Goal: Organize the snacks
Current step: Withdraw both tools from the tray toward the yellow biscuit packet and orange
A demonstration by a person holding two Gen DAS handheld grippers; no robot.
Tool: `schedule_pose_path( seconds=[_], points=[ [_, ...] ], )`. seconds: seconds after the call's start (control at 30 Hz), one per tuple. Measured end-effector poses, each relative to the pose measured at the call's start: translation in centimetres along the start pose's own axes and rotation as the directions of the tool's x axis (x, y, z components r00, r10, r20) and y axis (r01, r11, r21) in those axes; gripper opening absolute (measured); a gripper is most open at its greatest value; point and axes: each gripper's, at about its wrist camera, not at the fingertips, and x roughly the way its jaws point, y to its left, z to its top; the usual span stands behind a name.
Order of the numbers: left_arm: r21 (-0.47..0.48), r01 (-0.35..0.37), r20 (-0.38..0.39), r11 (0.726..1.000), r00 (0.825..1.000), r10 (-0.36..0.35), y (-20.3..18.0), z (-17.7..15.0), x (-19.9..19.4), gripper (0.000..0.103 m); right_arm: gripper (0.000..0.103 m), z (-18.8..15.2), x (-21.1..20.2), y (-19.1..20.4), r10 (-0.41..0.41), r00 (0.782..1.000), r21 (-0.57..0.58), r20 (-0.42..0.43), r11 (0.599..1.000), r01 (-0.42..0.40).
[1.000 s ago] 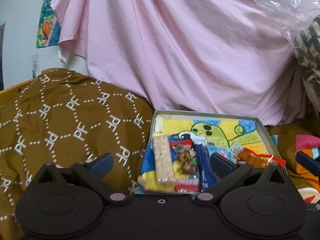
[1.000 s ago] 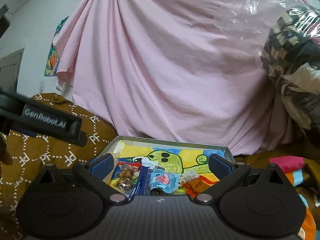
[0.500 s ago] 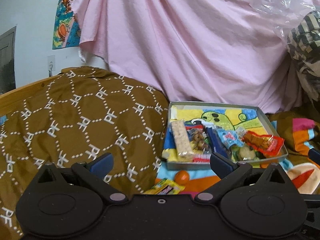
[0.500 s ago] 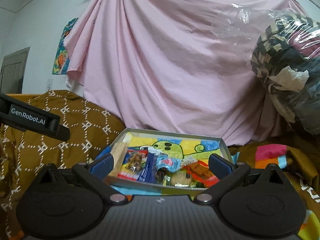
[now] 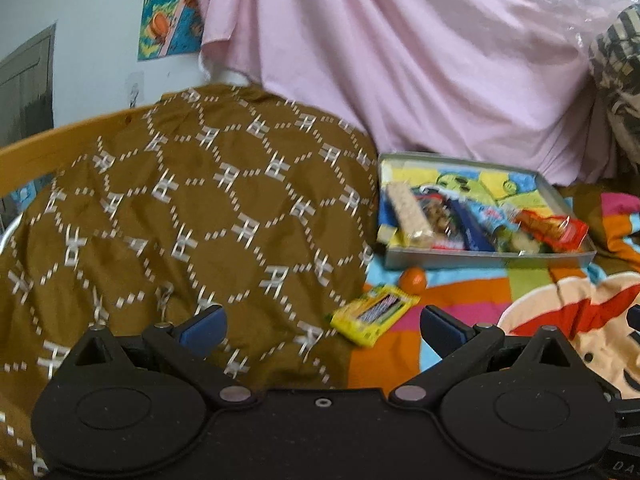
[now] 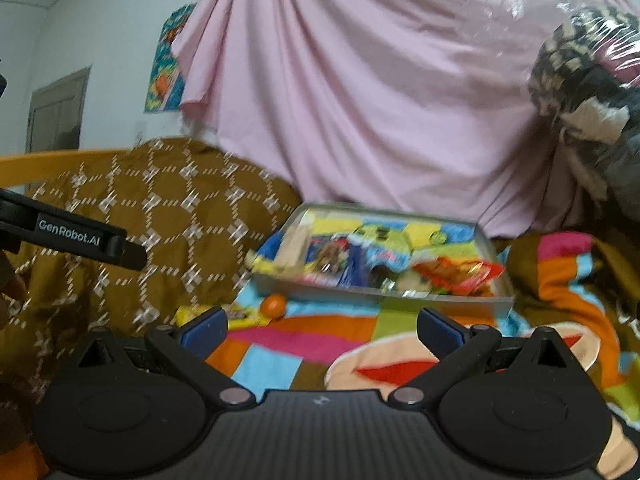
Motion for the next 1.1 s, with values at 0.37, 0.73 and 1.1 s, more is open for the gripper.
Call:
schedule_pose_path(
  seconds=[0.37, 0.73, 1.1],
  points=[
    [0.043, -0.03, -0.076, 0.999, 0.997, 0.034, 1.4, -3.6, 1.0, 0.102, 0.103, -2.3, 1.7, 1.7, 0.081, 0.983, 0.004, -0.164, 0.997, -0.081],
    [0.073, -0.041, -0.099, 0.996, 0.994, 0.048, 1.3, -3.9, 2.0, 0.102, 0.103, -2.7, 2.6, 2.1, 0.097, 0.972, 0.01, -0.212, 0.995, -0.097],
    [0.135, -0.036, -0.1, 0.99, 0.994, 0.05, -0.1, -3.5, 3.2, 0.102, 0.103, -2.0, 3.4, 1.5, 0.093, 0.973, -0.012, -0.21, 0.995, -0.097]
  ],
)
